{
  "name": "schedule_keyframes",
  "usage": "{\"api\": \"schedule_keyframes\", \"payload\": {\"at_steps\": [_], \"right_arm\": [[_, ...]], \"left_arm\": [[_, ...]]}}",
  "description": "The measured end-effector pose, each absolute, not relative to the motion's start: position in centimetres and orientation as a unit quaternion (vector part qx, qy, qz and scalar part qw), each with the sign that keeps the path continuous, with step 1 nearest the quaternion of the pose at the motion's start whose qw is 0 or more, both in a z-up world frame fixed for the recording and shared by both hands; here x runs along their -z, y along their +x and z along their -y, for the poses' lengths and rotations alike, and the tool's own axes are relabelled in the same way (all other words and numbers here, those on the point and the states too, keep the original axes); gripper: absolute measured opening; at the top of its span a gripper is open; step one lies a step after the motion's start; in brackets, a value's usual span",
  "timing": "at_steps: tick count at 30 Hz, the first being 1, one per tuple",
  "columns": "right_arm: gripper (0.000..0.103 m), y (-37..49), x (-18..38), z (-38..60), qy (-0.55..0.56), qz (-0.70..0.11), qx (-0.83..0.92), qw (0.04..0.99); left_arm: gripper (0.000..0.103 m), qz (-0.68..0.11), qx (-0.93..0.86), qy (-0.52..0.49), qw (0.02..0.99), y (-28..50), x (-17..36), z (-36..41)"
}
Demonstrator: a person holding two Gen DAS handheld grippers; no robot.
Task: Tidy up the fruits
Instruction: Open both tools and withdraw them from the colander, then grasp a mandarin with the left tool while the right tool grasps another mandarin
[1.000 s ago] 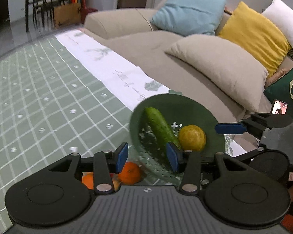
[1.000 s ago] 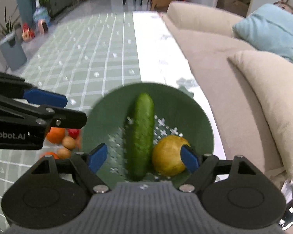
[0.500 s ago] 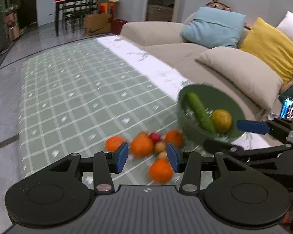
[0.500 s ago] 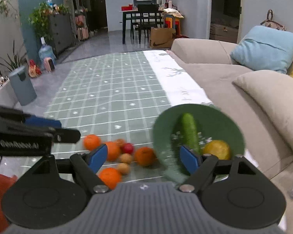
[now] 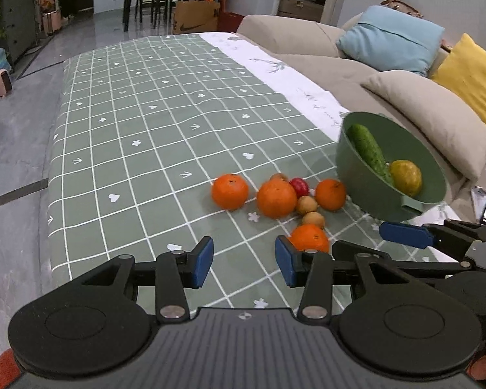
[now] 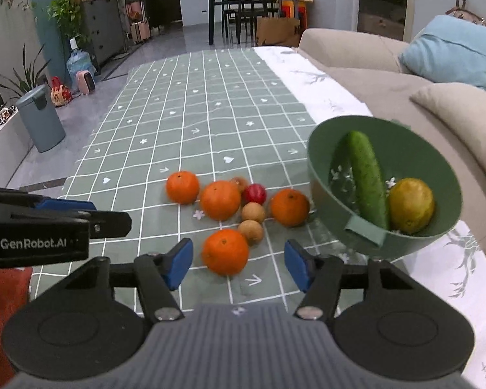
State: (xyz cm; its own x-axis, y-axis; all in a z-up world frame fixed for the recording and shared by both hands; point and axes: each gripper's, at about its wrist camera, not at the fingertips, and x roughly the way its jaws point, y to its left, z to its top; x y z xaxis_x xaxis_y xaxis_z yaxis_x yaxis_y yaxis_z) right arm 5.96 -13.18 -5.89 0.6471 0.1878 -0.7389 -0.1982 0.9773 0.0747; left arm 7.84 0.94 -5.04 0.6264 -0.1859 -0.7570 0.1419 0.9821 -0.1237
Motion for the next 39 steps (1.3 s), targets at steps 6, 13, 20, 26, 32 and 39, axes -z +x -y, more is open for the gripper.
{"api": "schedule_keyframes", "payload": {"at_steps": [6,13,20,26,32,39], "right_arm": [[0.051,7.6,7.5,12.6,-0.001,-0.43,-0.101,0.897],[0.047,9.0,9.3,12.0,0.0,-0.455,-0.106,0.884],[0.046,10.3,10.5,11.7,0.001,-0.468,-0.112,0.877],[0.042,10.7,10.9,11.6,0.002,-0.473,-0.12,0.873],[0.041,10.7,10.4,12.4,-0.011,-0.484,-0.104,0.869],[0.041,11.5,10.5,14.5,-0.005,-0.495,-0.066,0.866]], "left_arm": [[0.051,-0.433,0.073,-0.03,0.898,9.2,6.5,-1.1],[0.053,-0.443,0.075,-0.003,0.894,11.1,8.0,-0.8],[0.056,-0.452,0.087,0.005,0.888,12.1,9.2,-0.7],[0.057,-0.456,0.094,0.008,0.885,12.9,9.7,-0.5],[0.061,-0.445,0.108,0.043,0.888,13.7,9.7,0.4],[0.062,-0.433,0.126,0.094,0.888,16.0,10.2,1.2]]}}
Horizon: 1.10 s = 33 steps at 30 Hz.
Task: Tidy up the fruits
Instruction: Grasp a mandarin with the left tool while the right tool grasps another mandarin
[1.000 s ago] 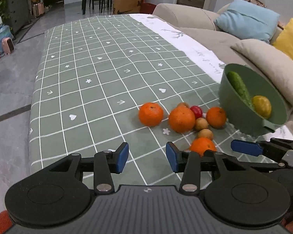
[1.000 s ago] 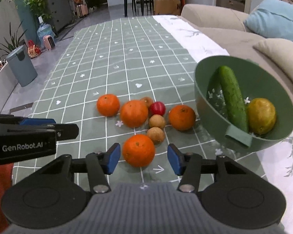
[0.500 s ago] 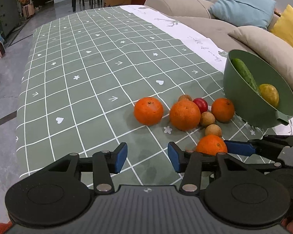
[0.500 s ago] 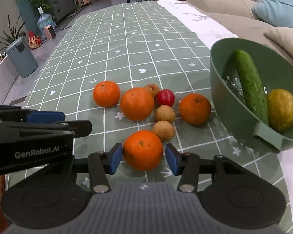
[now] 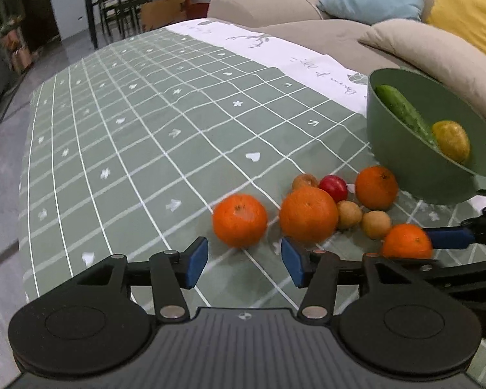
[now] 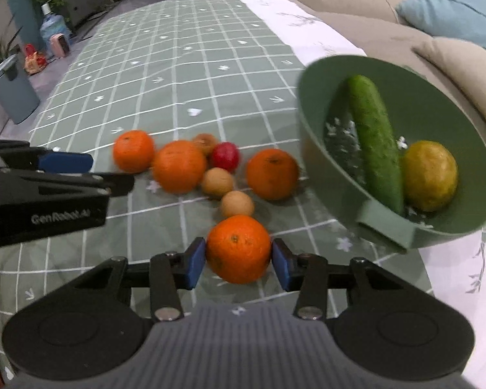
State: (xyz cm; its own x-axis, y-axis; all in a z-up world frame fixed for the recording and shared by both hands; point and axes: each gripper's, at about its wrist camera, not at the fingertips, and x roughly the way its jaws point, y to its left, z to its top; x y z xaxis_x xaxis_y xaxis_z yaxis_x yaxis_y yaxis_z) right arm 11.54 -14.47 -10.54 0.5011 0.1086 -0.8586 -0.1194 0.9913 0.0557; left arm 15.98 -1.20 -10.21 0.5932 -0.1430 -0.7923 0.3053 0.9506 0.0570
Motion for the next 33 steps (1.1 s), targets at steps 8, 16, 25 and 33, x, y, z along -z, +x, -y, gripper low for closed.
{"api": "schedule_keyframes", "payload": {"at_steps": [8,16,25,33], "right_arm": [[0.042,12.2,10.7,14.8,-0.002,-0.495,-0.068,0.866],[0.042,11.9,10.7,14.8,-0.004,-0.495,-0.071,0.866],[0.041,10.9,10.1,15.2,-0.004,-0.494,-0.083,0.866],[0.04,8.8,7.3,15.5,-0.014,-0.471,-0.117,0.874]], "left_arm": [[0.062,-0.43,0.142,0.122,0.883,17.9,10.8,1.4],[0.047,-0.438,0.145,0.129,0.878,18.1,10.9,2.3],[0.046,-0.457,0.123,0.072,0.878,15.8,9.3,1.2],[0.046,-0.462,0.149,0.002,0.874,12.5,5.6,1.3]]}}
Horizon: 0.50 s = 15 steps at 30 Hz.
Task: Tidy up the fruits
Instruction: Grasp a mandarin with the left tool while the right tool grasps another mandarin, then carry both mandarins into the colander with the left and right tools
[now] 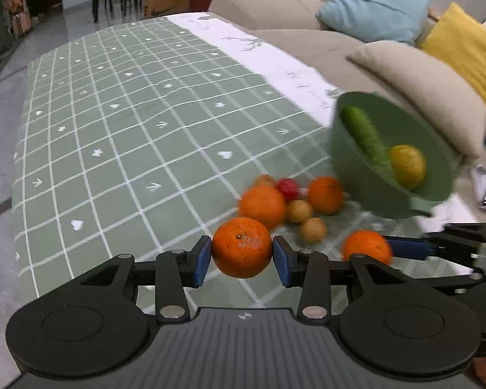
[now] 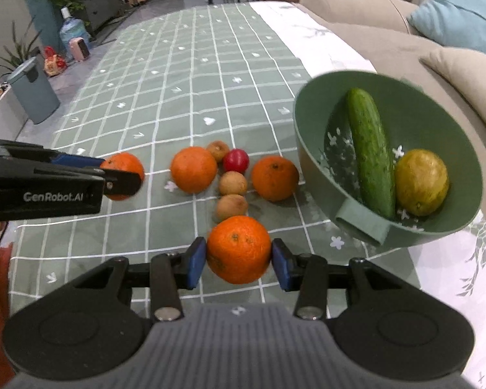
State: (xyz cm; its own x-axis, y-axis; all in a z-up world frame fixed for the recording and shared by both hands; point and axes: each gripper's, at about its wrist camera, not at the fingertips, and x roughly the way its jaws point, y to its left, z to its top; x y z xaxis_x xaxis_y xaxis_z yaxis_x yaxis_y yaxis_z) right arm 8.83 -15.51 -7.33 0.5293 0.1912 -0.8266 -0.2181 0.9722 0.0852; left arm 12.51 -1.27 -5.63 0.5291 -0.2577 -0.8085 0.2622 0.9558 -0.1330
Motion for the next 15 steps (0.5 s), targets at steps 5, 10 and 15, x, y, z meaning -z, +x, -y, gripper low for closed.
{"api": "schedule_keyframes", "payload": {"at_steps": [5,10,15], "right_arm": [[0.04,7.8,4.9,16.9,-0.023,-0.454,-0.133,0.881],[0.04,7.6,2.5,19.4,-0.023,-0.438,-0.13,0.889],[0.041,7.8,0.5,21.8,-0.042,-0.421,-0.123,0.898]], "left_arm": [[0.046,-0.459,0.192,-0.012,0.867,11.6,3.2,3.0],[0.046,-0.446,0.231,-0.012,0.865,11.6,1.0,5.5],[0.046,-0.437,0.255,-0.002,0.863,12.9,-0.6,8.6]]}}
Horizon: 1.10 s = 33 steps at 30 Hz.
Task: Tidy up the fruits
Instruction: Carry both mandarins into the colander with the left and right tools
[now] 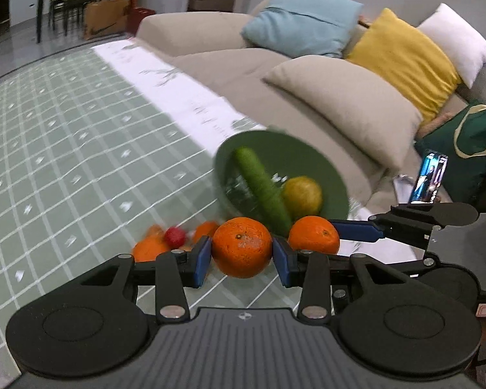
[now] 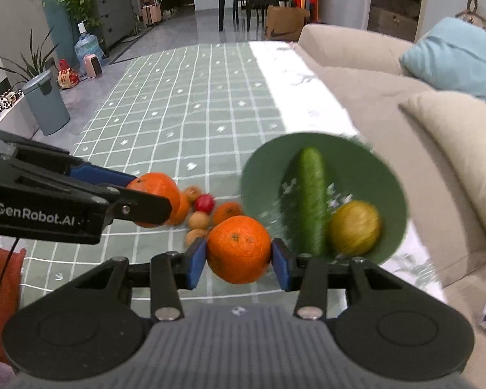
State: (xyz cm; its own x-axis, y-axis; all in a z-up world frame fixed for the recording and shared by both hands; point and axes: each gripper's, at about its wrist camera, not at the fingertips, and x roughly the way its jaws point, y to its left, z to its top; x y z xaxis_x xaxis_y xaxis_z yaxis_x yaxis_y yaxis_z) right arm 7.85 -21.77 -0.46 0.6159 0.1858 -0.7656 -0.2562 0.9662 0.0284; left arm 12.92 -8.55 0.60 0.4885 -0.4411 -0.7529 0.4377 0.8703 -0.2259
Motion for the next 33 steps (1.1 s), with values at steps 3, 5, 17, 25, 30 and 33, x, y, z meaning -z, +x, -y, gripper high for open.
{"api": "schedule_keyframes", "payload": {"at_steps": [3,5,17,25,30,33], "right_arm": [[0.041,8.6,-0.3,23.6,-0.048,-0.418,-0.113,0.9],[0.041,9.4,-0.4,24.8,-0.047,-0.424,-0.108,0.898],[0.041,14.7,3.7,28.5,0.005,-0.513,-0.107,0.852],[0.041,16.3,5.6,27.2,0.001,-0.54,-0.124,0.832],[0.041,16.8,6.5,26.8,-0.001,-0.554,-0.125,0.823],[0.041,16.9,6.8,26.8,-0.003,-0.557,-0.119,0.822]], "left_arm": [[0.046,-0.439,0.267,0.001,0.858,14.0,-0.9,10.3],[0.046,-0.442,0.275,0.003,0.854,14.6,-0.9,11.3],[0.046,-0.51,0.281,0.033,0.812,19.0,2.9,15.4],[0.046,-0.541,0.27,0.057,0.794,20.4,4.7,16.4],[0.046,-0.542,0.268,0.074,0.793,20.6,5.2,17.0],[0.047,-0.542,0.27,0.076,0.792,20.7,5.5,17.1]]}}
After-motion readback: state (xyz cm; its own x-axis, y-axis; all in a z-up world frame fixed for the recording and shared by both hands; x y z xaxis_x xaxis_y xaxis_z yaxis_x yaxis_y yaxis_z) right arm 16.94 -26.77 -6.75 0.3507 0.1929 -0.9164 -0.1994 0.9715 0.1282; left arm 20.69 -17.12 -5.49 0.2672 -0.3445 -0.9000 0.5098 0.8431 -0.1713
